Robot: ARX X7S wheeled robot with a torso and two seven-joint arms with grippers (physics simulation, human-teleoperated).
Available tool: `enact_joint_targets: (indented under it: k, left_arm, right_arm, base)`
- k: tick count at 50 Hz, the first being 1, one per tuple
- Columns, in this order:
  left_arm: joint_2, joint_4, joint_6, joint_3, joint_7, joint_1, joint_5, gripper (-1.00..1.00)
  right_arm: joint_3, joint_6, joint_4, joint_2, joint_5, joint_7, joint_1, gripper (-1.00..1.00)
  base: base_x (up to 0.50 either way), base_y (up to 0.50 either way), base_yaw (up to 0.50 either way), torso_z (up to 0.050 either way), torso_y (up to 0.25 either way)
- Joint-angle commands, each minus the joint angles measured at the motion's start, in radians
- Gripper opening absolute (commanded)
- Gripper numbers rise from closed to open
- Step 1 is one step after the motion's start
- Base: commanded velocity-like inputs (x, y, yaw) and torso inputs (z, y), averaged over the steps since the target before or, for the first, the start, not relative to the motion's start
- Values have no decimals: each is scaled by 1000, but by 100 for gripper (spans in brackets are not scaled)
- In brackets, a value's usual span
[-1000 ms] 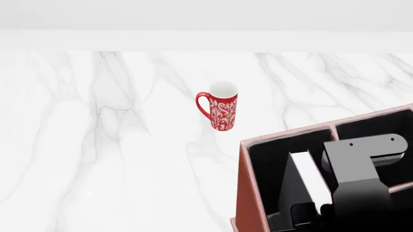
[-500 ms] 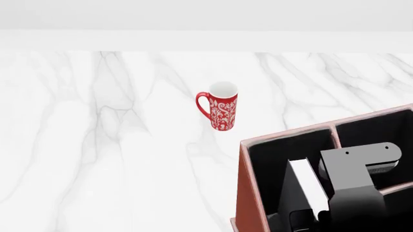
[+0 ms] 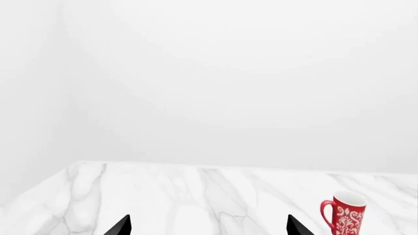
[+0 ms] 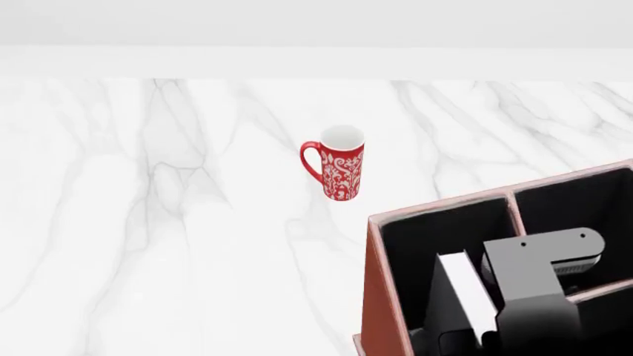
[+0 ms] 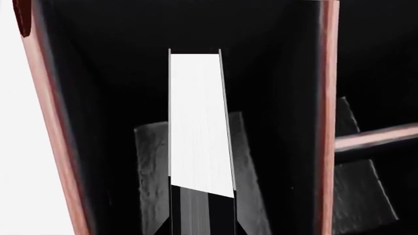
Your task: Pick up the book and place it in the left compartment of the caddy.
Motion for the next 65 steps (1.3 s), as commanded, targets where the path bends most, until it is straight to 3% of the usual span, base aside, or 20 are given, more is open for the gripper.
enact_joint_targets:
  k: [1,58,59,65]
  left_arm:
    - [1,1,1,1,1,1,2,100]
    - [1,-1,-2,4,0,-5,0,100]
    - [2,0,-2,5,1,-4,1,100]
    - [1,-1,-2,4,0,-4,-1,100]
  right_arm:
    - [24,5,7,-8,-61,-17,13,-100]
    - [18,-19,53,-33,-85,-26,-18,-100]
    - [21,-24,53,-33,-82,-21,-19,100]
    - [23,-21,63,-35,-59,-23,-23,100]
  base:
    - [0,0,0,0,0]
    - [0,0,0,0,1]
    - [0,0,0,0,0]
    - [0,0,0,0,0]
